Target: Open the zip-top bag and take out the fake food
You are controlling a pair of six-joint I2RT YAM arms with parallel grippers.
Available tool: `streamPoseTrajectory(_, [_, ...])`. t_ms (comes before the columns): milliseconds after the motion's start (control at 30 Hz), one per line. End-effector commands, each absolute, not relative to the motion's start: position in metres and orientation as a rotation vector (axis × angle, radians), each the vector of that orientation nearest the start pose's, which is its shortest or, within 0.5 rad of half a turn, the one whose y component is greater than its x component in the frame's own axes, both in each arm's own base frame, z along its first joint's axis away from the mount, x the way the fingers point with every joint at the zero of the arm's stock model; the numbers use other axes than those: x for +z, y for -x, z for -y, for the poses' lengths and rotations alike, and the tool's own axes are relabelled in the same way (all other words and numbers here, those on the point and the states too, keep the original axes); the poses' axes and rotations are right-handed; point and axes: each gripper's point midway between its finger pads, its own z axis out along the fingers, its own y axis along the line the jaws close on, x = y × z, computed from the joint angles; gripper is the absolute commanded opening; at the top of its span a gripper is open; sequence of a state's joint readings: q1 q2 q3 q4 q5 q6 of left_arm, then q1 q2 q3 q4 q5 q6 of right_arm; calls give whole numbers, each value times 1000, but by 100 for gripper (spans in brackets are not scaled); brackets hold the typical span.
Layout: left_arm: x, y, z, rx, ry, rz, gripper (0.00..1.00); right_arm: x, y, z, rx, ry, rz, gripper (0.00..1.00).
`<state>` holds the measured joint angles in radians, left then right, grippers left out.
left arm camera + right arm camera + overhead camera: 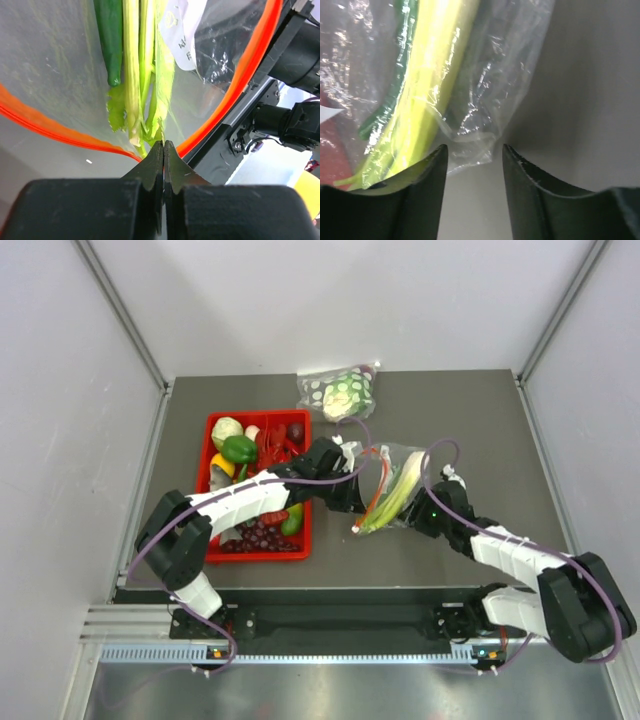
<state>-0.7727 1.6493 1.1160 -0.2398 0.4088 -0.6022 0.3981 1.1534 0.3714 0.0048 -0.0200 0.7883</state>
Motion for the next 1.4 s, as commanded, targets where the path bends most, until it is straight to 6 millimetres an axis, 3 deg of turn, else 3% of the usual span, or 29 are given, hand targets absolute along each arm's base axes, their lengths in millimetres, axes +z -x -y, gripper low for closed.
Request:
streamPoseTrajectory(0, [136, -240, 364, -1165, -449, -2469, 0, 43, -270, -150, 674, -391, -2291, 46])
streamPoseTrajectory(100, [134, -240, 364, -1169, -440, -2478, 0, 44, -276, -152, 705, -379, -2275, 30])
streamPoseTrajectory(233, [133, -240, 364, -1179, -436, -2483, 0, 40, -280, -155, 723, -364, -2288, 0])
streamPoseTrajectory(400, [135, -255, 350, -1147, -372, -2473, 0, 46, -281, -148, 669, -364, -2293, 0])
streamPoseTrajectory(667, [148, -291, 312, -1132, -225, -2412, 0, 61, -264, -108, 512, -415, -2290, 0])
streamPoseTrajectory(933, [158, -307, 311, -1164, -205, -2374, 0, 70, -255, -93, 451, -406, -2294, 0])
streamPoseTrajectory(1200, [204, -336, 316, -1226, -192, -2260, 0, 67, -253, -88, 418, -400, -2331, 0])
streamPoseTrajectory(1367, [222, -338, 322, -1260, -218, -2234, 0, 67, -254, -87, 418, -409, -2328, 0])
